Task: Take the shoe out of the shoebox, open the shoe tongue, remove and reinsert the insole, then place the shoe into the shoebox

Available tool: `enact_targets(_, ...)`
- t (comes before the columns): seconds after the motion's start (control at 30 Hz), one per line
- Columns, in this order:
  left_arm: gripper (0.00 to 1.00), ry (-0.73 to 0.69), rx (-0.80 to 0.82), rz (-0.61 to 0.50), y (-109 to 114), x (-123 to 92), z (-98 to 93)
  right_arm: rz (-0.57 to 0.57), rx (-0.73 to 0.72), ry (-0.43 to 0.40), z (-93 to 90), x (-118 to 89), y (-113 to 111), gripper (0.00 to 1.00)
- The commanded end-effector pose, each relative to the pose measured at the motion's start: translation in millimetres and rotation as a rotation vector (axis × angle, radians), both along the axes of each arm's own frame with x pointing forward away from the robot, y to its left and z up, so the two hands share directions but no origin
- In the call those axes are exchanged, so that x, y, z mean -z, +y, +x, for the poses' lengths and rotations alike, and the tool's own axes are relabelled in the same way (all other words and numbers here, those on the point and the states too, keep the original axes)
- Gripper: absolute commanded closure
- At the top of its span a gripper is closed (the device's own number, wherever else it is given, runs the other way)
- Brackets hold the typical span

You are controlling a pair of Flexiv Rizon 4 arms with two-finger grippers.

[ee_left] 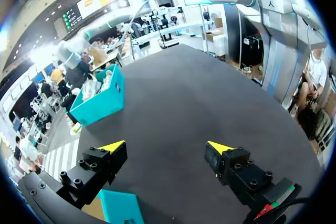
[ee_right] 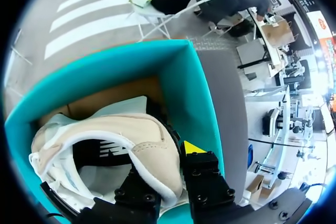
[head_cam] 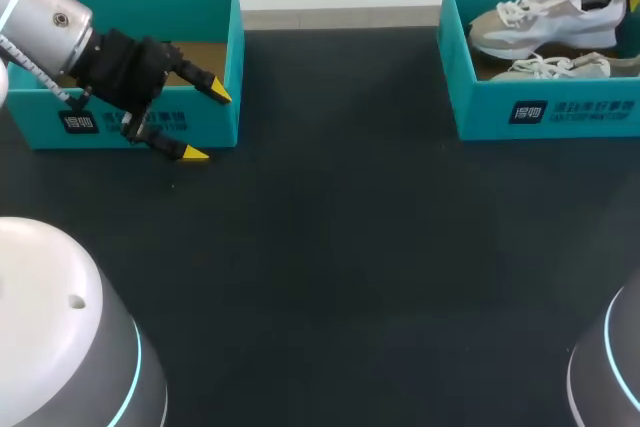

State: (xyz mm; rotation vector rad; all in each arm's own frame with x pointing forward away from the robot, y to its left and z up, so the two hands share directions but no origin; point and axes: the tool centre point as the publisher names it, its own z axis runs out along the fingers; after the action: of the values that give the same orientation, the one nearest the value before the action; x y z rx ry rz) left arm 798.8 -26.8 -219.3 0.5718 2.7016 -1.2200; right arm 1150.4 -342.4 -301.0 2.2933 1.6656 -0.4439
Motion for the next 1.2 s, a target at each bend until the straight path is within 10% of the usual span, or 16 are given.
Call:
enact_targets(0.03, 0.00, 0.001, 0.002, 0.003, -0.4, 0.3, 0.4, 0.000, -0.003, 0.011, 6.6, 6.7, 0.8, 1.00)
enact_targets(1.2, 0.00, 0.001, 0.002, 0.003, -0.4, 0.3, 0.4, 0.065, -0.036, 0.045, 5.2, 56.9, -1.8, 0.96)
